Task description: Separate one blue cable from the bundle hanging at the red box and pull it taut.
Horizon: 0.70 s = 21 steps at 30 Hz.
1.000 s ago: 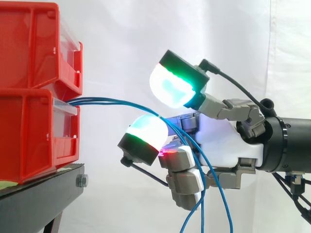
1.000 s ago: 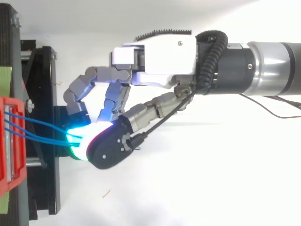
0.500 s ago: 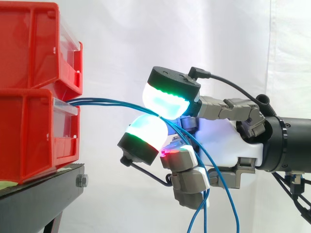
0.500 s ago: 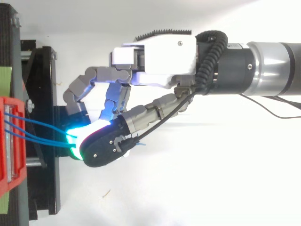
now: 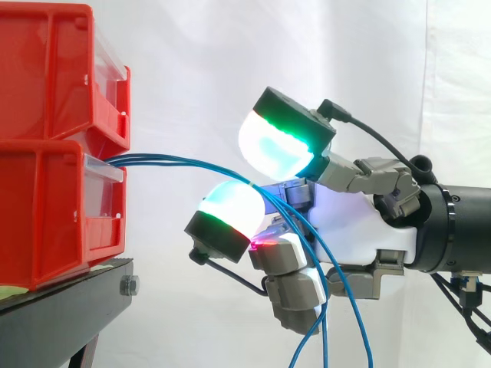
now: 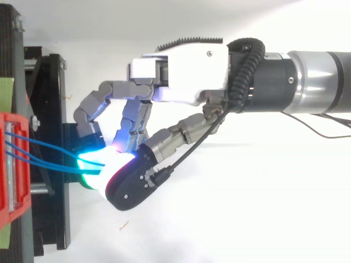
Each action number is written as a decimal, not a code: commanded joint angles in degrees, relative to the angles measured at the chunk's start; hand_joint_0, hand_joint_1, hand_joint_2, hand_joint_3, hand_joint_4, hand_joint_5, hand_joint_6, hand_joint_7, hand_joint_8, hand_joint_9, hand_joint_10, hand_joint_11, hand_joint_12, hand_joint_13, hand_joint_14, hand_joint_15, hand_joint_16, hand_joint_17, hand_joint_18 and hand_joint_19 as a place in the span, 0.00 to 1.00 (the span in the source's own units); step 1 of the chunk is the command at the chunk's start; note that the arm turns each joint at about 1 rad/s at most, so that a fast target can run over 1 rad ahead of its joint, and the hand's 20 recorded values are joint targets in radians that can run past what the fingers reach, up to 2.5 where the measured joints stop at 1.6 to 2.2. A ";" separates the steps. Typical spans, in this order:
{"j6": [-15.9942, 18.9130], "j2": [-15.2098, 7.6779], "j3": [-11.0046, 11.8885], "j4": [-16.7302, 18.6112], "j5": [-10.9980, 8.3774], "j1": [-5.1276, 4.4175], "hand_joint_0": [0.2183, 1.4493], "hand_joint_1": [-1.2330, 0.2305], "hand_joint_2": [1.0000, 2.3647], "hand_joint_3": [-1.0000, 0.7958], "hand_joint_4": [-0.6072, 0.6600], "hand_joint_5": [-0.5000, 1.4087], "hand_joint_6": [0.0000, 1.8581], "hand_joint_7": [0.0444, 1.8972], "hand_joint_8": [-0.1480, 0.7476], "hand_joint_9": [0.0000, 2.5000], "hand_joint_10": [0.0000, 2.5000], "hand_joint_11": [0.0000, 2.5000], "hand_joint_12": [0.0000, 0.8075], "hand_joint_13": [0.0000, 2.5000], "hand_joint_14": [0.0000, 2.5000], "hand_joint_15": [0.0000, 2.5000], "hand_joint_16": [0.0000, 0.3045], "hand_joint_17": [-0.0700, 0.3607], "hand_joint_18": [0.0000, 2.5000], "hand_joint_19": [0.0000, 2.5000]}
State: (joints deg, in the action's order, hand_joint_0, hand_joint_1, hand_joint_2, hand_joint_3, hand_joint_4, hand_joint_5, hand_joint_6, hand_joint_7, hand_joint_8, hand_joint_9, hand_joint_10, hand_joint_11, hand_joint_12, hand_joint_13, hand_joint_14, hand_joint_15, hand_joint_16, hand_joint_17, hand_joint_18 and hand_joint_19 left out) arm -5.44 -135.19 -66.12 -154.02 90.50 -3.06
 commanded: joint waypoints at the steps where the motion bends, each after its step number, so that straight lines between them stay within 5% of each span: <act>1: -0.10 0.02 0.03 0.13 0.03 -0.10 0.27 0.41 0.00 0.28 0.60 0.17 0.45 0.55 0.58 0.47 0.01 0.35 0.49 0.49 0.01 0.31 0.16 0.41 0.46 0.31; 12: -0.19 0.02 0.03 0.13 -0.06 -0.28 0.33 0.32 0.01 0.45 0.58 0.16 0.47 0.60 0.58 0.45 0.01 0.36 0.50 0.48 0.01 0.31 0.16 0.42 0.46 0.30; 21: -0.19 0.02 0.03 0.04 -0.06 -0.37 0.43 0.24 0.00 0.28 0.58 0.16 0.49 0.58 0.55 0.44 0.01 0.37 0.46 0.47 0.01 0.30 0.14 0.39 0.44 0.27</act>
State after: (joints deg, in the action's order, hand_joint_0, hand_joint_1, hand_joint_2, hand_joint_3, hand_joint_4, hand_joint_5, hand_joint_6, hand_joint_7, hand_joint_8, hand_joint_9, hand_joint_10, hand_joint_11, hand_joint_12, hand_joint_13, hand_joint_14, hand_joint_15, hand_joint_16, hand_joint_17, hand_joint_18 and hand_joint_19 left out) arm -5.62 -135.18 -66.10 -153.99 90.44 -3.37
